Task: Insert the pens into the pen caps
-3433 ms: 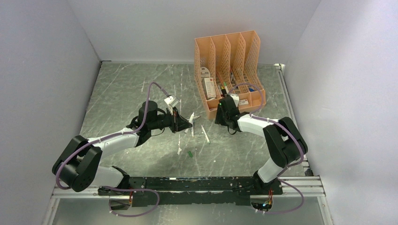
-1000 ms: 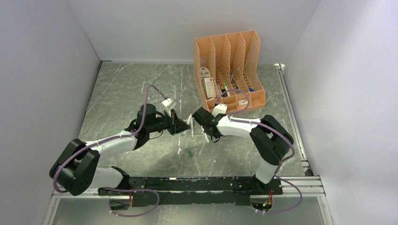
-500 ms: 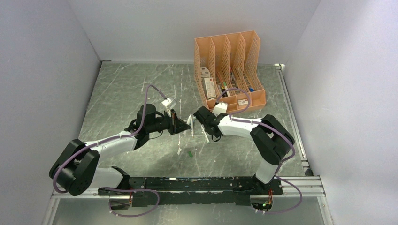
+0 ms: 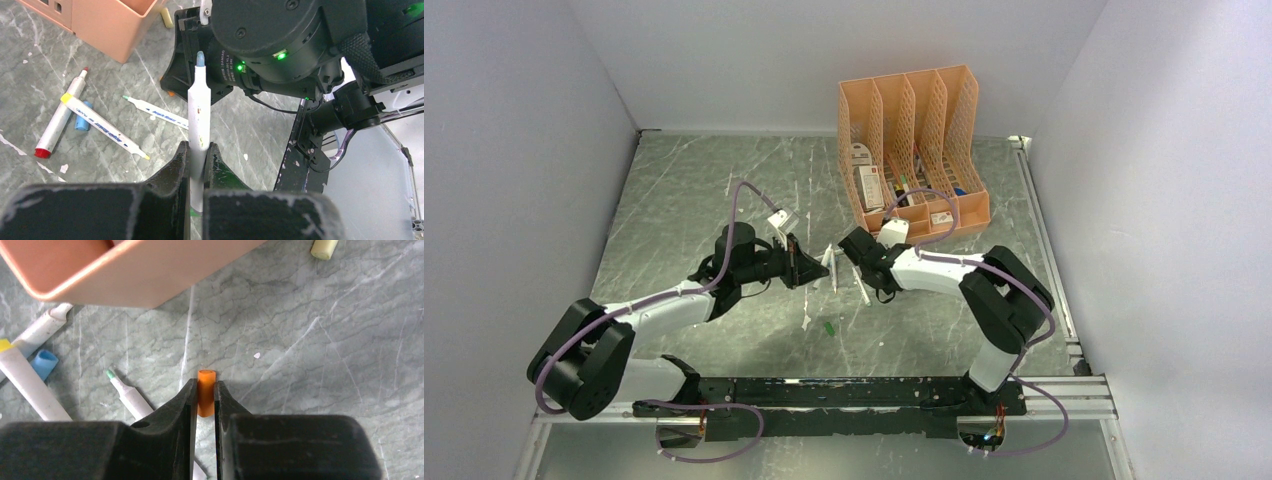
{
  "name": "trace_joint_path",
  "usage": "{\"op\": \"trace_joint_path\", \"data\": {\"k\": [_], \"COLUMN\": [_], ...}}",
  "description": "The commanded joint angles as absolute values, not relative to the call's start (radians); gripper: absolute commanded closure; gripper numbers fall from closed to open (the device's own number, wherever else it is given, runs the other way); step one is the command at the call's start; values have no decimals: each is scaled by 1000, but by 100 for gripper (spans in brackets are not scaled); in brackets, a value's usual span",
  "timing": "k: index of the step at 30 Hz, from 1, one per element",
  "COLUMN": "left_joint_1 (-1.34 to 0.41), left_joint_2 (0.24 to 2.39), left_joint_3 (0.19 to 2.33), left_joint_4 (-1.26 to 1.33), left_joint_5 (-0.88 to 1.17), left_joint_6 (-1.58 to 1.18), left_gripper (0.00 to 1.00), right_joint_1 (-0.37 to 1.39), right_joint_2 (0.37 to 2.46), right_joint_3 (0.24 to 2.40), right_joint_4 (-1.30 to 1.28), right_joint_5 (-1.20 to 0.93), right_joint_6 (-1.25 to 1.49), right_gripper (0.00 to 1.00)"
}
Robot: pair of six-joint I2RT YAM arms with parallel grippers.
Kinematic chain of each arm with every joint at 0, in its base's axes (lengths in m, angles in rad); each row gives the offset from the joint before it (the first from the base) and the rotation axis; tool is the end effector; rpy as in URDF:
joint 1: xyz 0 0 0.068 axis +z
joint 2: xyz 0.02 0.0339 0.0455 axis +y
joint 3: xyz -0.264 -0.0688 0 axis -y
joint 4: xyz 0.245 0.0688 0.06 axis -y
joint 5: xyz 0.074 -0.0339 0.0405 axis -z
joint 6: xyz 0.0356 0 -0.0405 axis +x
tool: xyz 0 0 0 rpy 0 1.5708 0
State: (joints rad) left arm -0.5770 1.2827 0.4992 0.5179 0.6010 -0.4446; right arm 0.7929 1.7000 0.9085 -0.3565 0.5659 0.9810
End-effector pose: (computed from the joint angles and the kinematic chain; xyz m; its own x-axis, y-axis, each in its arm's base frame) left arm 0.2075 -0.1591 0.2091 -0.5888 -0.0400 -0.8073 0.7244 0.4169 -0.5490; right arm 0.2323 0.2086 0.1483 -0.7274 0.2612 -0.6346 0.2833 0.9565 0.0690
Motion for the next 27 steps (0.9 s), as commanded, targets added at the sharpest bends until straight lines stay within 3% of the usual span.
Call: {"op": "trace_joint_path", "data": {"k": [1, 10, 14, 19, 27], "left_joint_1": [-575, -690, -703, -718, -750], "left_joint_2": [1260, 1298, 1358, 1428, 1519], "left_joint_3": [485, 434, 364, 294, 355], "left_joint_4": [580, 822, 1088, 1382, 1491], "left_joint_5": [627, 564, 534, 467, 486], "left_joint_6": [-489, -605, -754, -891, -951], "left_gripper": [93, 93, 93, 93, 93], "right_joint_1": [790, 734, 711, 698, 698], "right_joint_2": [1557, 1234, 1120, 1058, 1043], "right_joint_3": [836, 753, 686, 680, 624], "right_joint_4": [-262, 84, 301, 362, 472], "right_joint_5": [505, 167, 33, -6, -115], "right_joint_6": [874, 680, 692, 666, 646], "right_gripper": [100, 100, 100, 100, 100]}}
